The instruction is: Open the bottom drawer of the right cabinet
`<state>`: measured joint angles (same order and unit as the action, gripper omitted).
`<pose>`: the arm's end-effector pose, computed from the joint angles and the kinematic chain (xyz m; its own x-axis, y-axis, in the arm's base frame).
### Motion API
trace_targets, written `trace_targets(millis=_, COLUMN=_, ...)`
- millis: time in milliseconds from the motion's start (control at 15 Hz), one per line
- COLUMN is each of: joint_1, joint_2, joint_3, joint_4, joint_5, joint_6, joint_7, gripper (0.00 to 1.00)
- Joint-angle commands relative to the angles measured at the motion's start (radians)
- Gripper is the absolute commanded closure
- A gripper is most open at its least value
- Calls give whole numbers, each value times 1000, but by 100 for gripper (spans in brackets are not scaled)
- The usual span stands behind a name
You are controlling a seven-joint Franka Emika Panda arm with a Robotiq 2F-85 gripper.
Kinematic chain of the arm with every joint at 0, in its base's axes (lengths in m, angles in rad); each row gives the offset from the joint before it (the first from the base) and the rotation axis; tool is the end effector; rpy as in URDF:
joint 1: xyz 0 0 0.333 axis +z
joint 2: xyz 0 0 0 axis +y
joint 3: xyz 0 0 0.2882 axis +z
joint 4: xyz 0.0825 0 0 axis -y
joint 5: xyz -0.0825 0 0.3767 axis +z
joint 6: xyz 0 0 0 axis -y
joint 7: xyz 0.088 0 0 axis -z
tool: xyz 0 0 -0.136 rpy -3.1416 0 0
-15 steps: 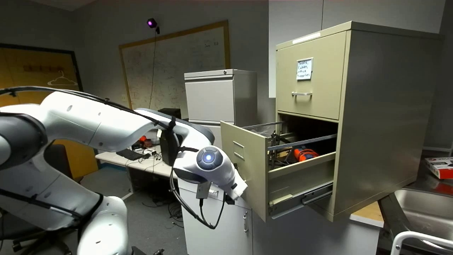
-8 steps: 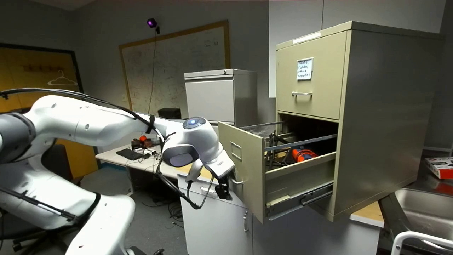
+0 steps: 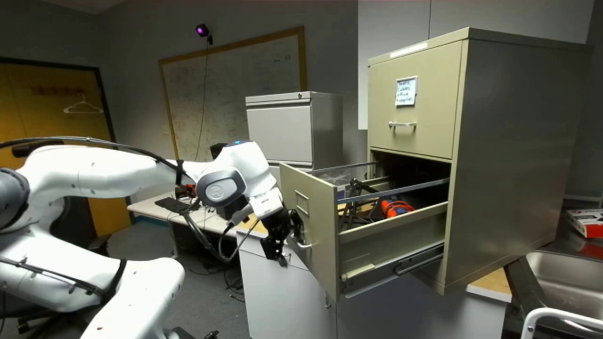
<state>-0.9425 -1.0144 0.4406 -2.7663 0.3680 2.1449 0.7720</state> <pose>0.2941 -0.1549 0.4485 -0.0119 -0.9650 0.2620 -0.9695 -0.0531 -0.2394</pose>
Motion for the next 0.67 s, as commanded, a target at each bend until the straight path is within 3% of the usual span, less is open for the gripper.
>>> trace_targets(millis=0, joint_1=24, joint_2=1, joint_3=-10, joint_4=55, joint_5=-191, joint_6=-93, joint_7=249, gripper=0)
trace_targets(millis=333, joint_1=26, joint_2=101, joint_3=-28, joint_4=184, joint_5=-432, joint_6=-206, joint_7=462, gripper=0)
trace_targets(millis=600, joint_1=123, joint_2=219, joint_3=-112, joint_4=272, joint_5=-516, joint_6=-300, joint_7=414, gripper=0)
